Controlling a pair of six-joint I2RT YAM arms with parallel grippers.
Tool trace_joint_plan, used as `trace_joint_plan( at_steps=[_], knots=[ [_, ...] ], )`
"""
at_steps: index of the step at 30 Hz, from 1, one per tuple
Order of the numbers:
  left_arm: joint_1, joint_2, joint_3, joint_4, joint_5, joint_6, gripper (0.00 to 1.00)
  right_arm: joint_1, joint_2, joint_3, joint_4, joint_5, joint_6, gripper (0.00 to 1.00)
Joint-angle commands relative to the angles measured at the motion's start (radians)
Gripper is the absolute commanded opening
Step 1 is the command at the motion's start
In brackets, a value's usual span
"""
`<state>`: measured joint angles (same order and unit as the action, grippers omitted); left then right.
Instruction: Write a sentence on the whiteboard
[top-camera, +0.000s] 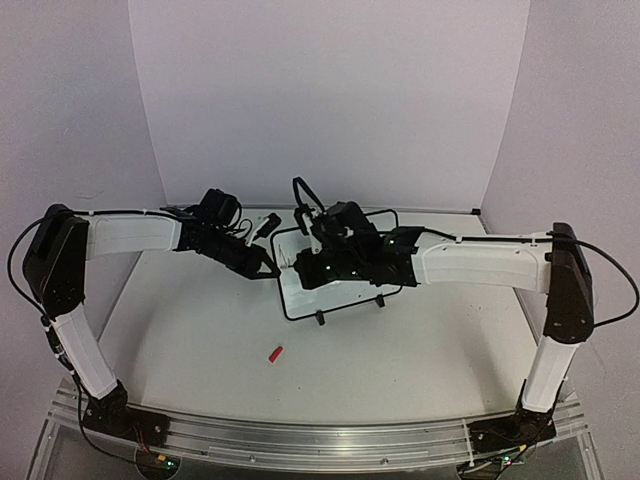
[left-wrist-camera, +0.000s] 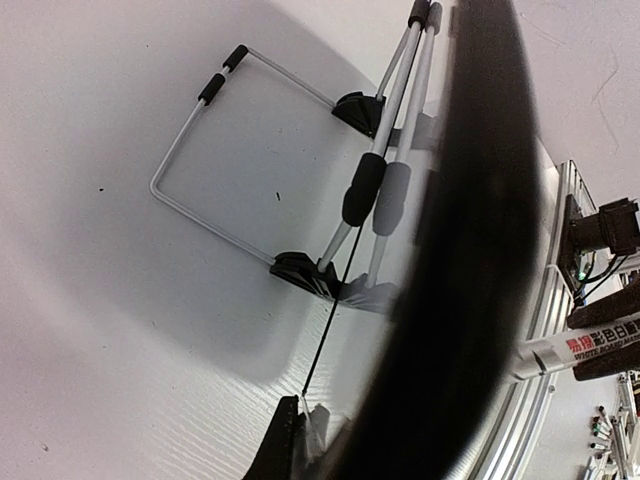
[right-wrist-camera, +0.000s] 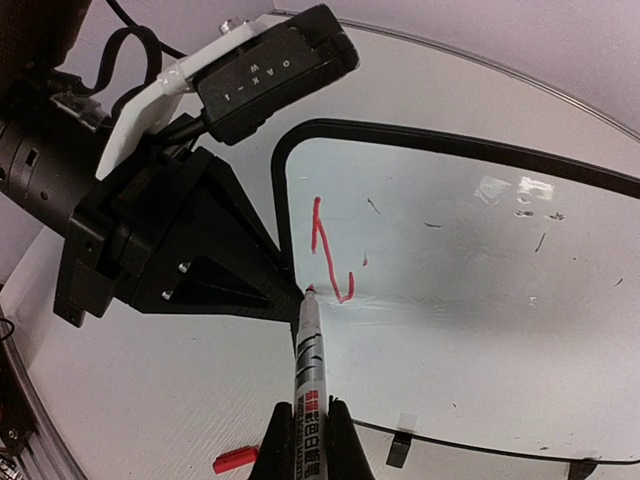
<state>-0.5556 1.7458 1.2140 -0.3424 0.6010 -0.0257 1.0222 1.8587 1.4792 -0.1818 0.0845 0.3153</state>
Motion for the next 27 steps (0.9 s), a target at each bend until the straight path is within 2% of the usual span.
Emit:
trace_joint_plan(
  at_steps=[1,11,27],
  knots=[
    [0.001,-0.015,0.020,-0.007,-0.006,0.007,0.00,0.006,0.009,0.044,0.005,0.027,-0.006,0.00],
    [0.001,-0.017,0.021,-0.010,-0.010,0.013,0.00,0.006,0.005,0.080,0.009,0.097,-0.020,0.00],
    [0.001,-0.015,0.027,-0.017,-0.016,0.017,0.00,0.006,-0.026,0.086,0.019,0.101,-0.035,0.00]
  ],
)
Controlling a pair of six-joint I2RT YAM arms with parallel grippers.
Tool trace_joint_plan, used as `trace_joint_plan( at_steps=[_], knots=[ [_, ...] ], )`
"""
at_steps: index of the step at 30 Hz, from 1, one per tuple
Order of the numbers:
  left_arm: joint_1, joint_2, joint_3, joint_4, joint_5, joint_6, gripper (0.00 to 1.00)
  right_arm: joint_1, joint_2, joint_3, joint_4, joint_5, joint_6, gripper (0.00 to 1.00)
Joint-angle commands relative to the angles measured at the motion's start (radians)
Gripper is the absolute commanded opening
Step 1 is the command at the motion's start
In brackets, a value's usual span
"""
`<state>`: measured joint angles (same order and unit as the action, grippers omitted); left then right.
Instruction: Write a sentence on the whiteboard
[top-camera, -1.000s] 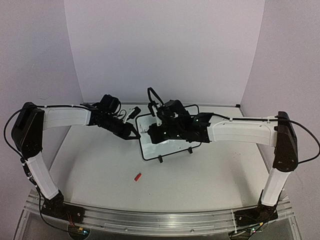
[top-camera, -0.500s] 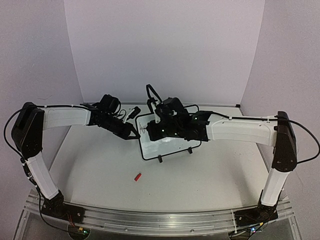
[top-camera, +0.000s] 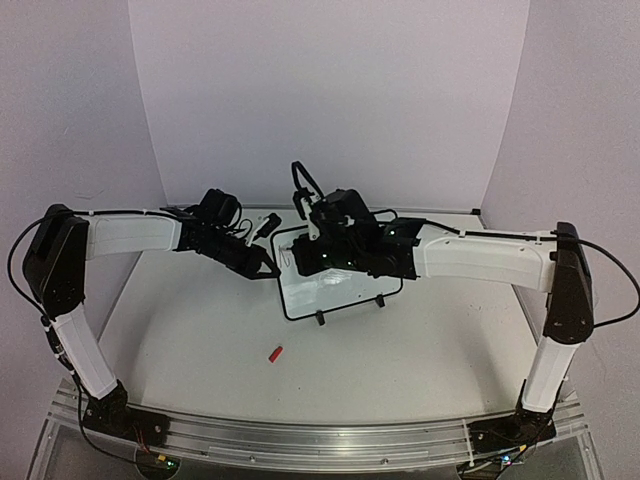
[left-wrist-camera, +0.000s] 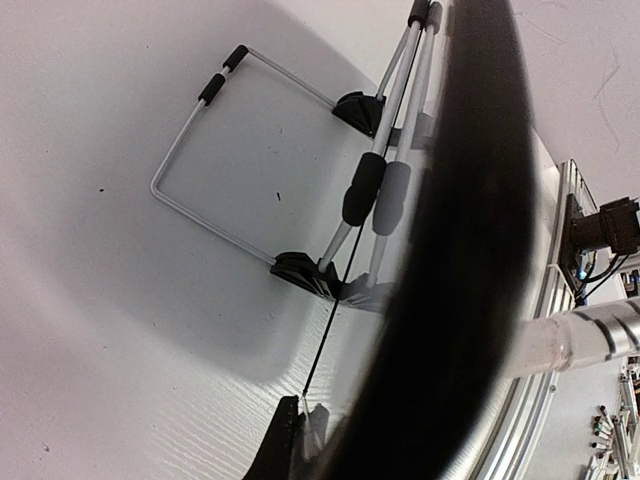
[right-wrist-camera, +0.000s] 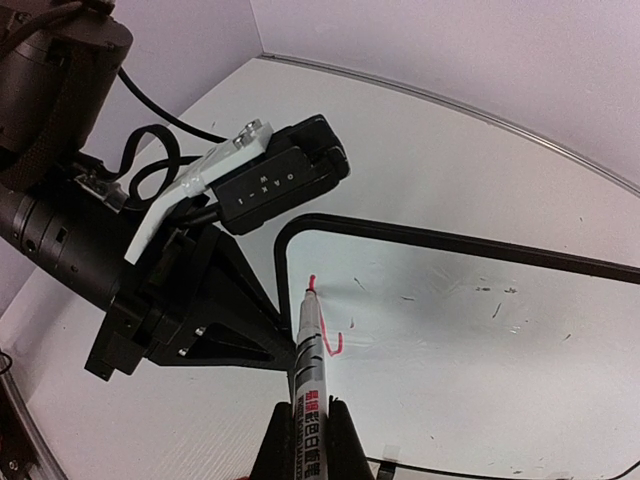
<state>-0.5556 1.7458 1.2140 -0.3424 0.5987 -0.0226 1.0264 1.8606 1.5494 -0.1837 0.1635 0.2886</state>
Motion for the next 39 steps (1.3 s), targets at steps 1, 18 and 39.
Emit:
trace_joint_plan(
  at_steps=[1,18,39],
  knots=[
    [0.001,-0.015,0.027,-0.018,-0.015,0.014,0.00,0.002,-0.032,0.012,0.022,0.022,-0.007,0.00],
    [0.000,-0.015,0.027,-0.021,-0.022,0.018,0.00,0.002,-0.130,-0.101,0.083,0.031,0.025,0.00],
    [0.000,-0.015,0.031,-0.024,-0.020,0.018,0.00,0.000,-0.045,-0.055,0.063,0.078,0.018,0.00]
  ],
)
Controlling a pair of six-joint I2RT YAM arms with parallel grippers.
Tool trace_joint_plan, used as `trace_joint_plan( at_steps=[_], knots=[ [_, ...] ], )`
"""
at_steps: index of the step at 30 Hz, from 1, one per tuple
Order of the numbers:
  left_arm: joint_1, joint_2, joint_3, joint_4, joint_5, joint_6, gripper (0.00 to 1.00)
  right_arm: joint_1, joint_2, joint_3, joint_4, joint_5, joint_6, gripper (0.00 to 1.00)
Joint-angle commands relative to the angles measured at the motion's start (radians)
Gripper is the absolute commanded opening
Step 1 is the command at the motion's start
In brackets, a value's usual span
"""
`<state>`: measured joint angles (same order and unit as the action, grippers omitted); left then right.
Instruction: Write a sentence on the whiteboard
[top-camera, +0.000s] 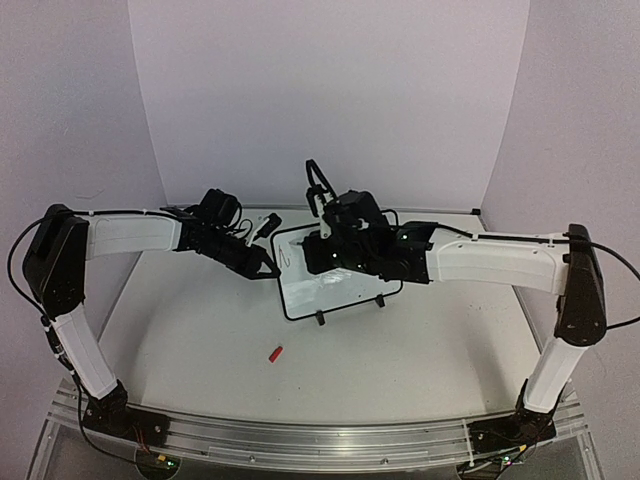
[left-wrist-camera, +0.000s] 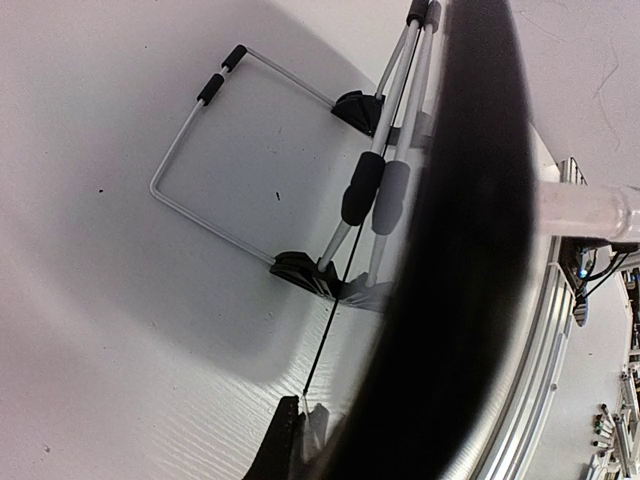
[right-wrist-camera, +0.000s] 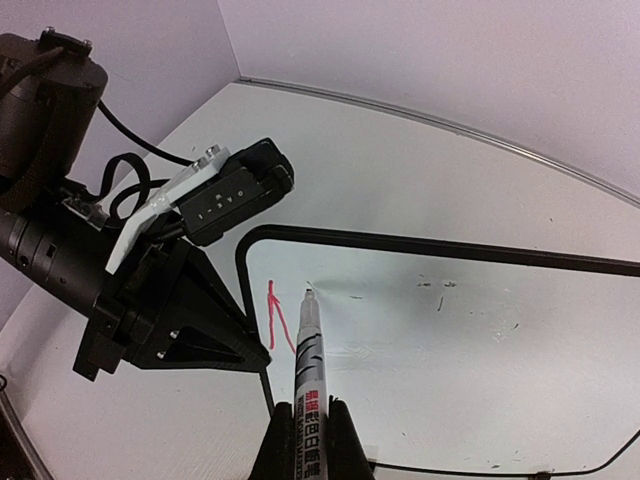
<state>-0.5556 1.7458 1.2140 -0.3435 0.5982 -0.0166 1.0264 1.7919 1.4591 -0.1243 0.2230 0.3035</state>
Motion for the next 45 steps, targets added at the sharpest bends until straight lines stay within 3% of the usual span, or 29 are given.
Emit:
trace_joint_plan(
  at_steps=[1,32,45],
  knots=[
    [0.000,-0.015,0.032,-0.023,-0.020,0.013,0.00,0.000,0.026,0.034,0.002,0.017,0.004,0.00],
    [0.000,-0.017,0.035,-0.026,-0.022,0.015,0.00,0.000,0.029,-0.033,-0.018,-0.083,0.055,0.00],
    [0.000,-0.019,0.036,-0.028,-0.023,0.015,0.00,0.000,0.056,-0.005,-0.019,-0.039,0.052,0.00]
  ],
)
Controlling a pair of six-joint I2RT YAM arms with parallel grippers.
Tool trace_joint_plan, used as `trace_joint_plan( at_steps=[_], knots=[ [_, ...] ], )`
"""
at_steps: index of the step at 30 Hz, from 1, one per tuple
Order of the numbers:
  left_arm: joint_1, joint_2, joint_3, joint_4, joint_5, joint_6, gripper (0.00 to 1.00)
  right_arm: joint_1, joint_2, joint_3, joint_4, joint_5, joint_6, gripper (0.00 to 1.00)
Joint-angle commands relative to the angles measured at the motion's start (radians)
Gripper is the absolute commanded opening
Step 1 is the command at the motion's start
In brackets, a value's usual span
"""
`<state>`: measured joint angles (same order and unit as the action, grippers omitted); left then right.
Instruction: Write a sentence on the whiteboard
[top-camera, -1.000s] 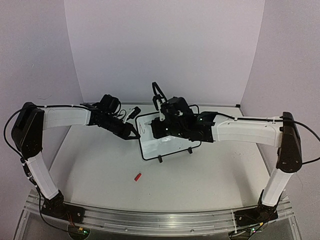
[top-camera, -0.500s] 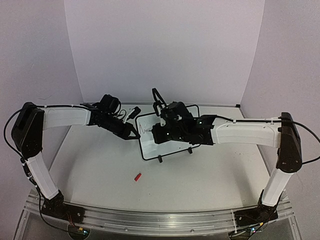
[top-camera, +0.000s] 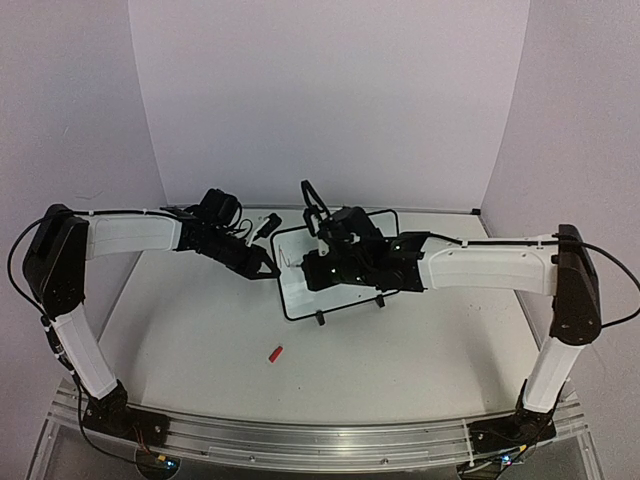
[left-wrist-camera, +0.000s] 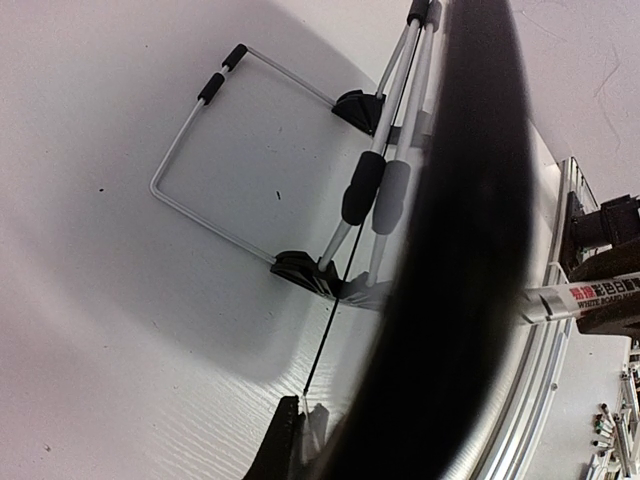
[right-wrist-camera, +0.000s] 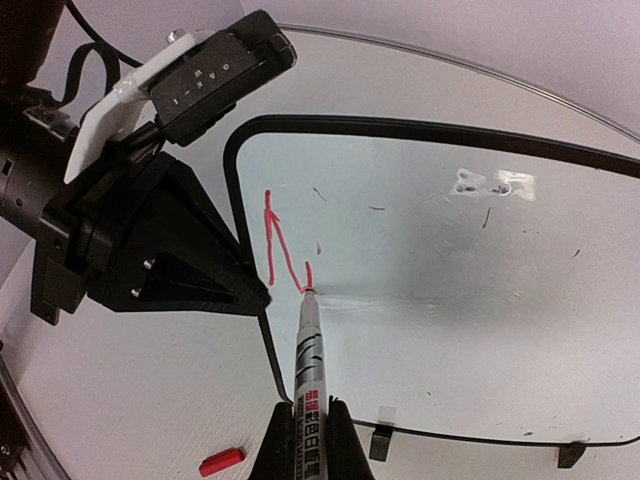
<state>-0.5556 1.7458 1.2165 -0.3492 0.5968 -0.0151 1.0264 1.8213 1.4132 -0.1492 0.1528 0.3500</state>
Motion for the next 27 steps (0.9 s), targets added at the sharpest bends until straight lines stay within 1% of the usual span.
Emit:
trace_joint_plan(
  at_steps=[1,5,14,27],
  knots=[
    [0.000,-0.020,0.034,-0.021,-0.021,0.014,0.00,0.000,0.030,0.046,0.006,0.032,0.005,0.00],
    [0.000,-0.019,0.034,-0.022,-0.021,0.014,0.00,0.000,0.037,0.062,0.007,0.042,0.003,0.00],
    [0.000,-0.020,0.035,-0.023,-0.021,0.014,0.00,0.000,0.001,0.065,0.007,0.130,-0.020,0.00],
    [-0.001,-0.020,0.037,-0.024,-0.019,0.014,0.00,0.000,-0.005,0.114,0.014,0.147,-0.052,0.00]
  ],
)
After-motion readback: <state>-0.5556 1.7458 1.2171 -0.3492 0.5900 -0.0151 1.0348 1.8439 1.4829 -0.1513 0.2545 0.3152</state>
